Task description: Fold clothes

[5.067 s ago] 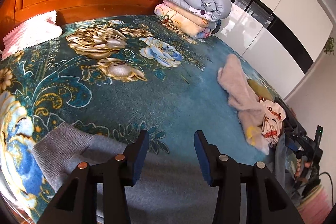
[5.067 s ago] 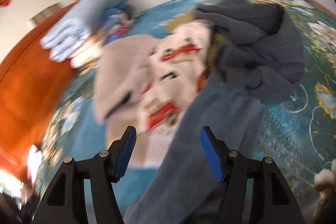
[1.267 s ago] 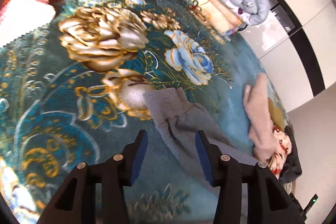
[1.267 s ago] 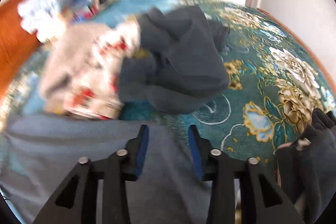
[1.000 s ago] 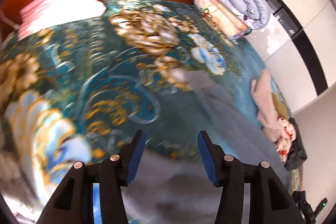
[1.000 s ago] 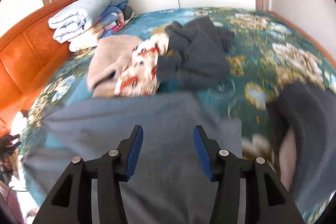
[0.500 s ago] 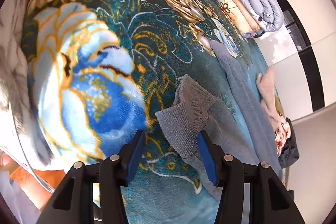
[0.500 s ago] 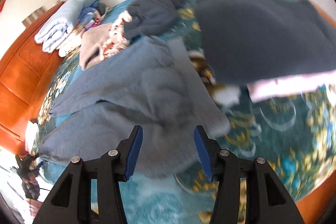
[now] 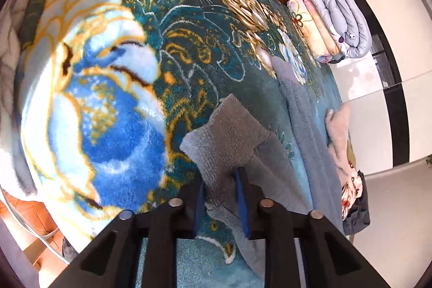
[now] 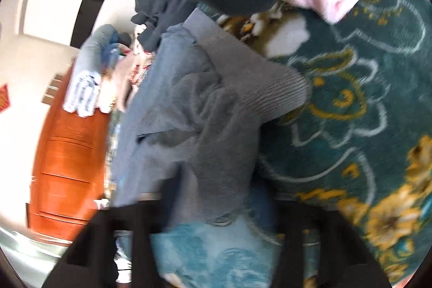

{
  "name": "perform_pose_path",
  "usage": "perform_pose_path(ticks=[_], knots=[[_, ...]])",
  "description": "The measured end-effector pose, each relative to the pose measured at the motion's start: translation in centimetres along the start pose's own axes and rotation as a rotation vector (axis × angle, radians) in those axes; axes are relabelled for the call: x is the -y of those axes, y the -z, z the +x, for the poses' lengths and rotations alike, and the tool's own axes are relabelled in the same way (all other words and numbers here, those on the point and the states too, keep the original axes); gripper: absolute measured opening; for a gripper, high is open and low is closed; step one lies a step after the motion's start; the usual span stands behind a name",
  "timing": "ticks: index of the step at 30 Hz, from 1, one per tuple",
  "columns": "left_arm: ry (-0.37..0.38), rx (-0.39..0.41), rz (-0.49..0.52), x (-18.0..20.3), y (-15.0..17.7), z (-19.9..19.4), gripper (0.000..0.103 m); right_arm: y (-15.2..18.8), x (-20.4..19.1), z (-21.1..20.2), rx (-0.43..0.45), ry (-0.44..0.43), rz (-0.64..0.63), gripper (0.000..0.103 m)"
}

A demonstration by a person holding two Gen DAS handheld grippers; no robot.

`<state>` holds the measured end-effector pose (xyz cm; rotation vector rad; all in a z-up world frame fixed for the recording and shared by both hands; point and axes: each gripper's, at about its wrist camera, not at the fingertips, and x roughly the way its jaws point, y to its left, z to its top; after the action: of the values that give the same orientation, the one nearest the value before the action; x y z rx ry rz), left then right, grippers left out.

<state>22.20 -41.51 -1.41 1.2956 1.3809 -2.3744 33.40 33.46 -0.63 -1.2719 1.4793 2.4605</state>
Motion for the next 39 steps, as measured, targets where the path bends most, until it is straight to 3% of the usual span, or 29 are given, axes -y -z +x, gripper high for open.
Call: perform_pose_path(ticks=[2, 5, 7, 9, 15, 20, 26, 30, 39], knots=[[0.023, 0.014, -0.01, 0.6, -0.7, -0.5, 0.012, 0.0, -0.5, -0.2, 0.012, -0.004, 0.009, 0.013], [0.071, 0.056, 0.016, 2.2, -1.5, -2.9, 0.01, 0.1, -1.3, -0.5, 0.03, -0.011, 0.021, 0.011], [0.112, 0.105, 0.053, 2.9, -1.7, -5.4, 0.01, 0.5, -2.0, -2.8, 0.074, -0.039, -0.002, 0.01], [0.107, 0.141, 0.071, 2.8, -1.6, -6.7, 0.01, 0.9, -2.7, -5.1, 0.118, -0.067, -0.026, 0.01], [0.054, 0.087, 0.019, 1.7, -2.3, -5.5, 0.009, 2.3, -3.3, -6.6, 0.09, -0.089, -0.046, 0.01], [0.024, 0.063, 0.011, 5.5, -4.7, -4.9, 0.009, -0.2, -6.8, -5.0, 0.079, -0.171, -0.073, 0.01], [-0.037, -0.049, -0.092, 10.3, -9.0, -0.3, 0.01, -5.7, -8.9, -3.4, 0.108, -0.205, -0.027, 0.01], [-0.134, -0.08, -0.072, 14.6, -11.2, 4.6, 0.01, -9.3, -10.1, -0.8, 0.117, -0.198, 0.003, 0.01], [-0.223, -0.172, -0.055, 19.8, -14.8, 15.4, 0.011, -15.0, -10.3, 5.0, 0.109, -0.083, 0.037, 0.01]])
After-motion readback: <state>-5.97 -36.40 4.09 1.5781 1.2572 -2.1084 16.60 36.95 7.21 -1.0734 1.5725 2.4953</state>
